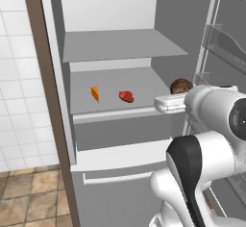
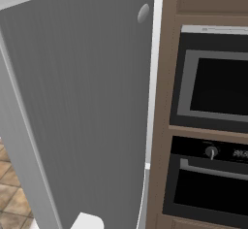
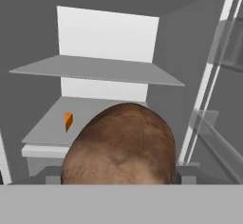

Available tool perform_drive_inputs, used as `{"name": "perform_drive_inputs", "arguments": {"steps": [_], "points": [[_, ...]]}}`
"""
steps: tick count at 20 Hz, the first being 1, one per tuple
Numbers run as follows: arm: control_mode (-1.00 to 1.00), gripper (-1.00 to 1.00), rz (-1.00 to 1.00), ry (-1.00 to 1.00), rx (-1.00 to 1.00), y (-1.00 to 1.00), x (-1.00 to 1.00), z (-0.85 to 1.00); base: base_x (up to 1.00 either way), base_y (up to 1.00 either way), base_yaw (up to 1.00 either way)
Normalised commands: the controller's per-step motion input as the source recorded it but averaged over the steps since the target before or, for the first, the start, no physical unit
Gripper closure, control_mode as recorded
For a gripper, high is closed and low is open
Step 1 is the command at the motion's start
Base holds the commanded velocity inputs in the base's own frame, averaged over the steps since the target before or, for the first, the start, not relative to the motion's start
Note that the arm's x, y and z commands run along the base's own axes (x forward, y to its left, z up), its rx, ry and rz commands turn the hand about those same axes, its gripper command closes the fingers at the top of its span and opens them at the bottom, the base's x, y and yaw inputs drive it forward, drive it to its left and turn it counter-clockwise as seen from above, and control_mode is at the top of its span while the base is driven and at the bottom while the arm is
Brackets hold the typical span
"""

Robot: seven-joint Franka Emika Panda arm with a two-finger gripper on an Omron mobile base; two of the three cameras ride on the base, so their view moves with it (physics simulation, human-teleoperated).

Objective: Take the cheese, steak, and potato from the fridge and place them on the plate on the dining counter to create an appetizer plate.

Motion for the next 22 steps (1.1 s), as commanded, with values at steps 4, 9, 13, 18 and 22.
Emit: {"name": "perform_drive_inputs", "arguments": {"steps": [4,9,13,18,22], "points": [[-1.00,1.00,-0.03,0.07,-0.01,0.00,-0.44,0.00,0.00,0.00,0.00],[-1.00,1.00,-0.03,0.09,0.00,0.00,-0.33,0.00,0.00,0.00,0.00],[-1.00,1.00,0.00,0.03,-0.01,0.00,-0.03,0.00,0.00,0.00,0.00],[-1.00,1.00,0.00,0.00,0.00,0.00,-0.05,0.00,0.00,0.00,0.00],[1.00,1.00,0.00,0.00,0.00,0.00,0.02,0.00,0.01,0.00,0.00]]}}
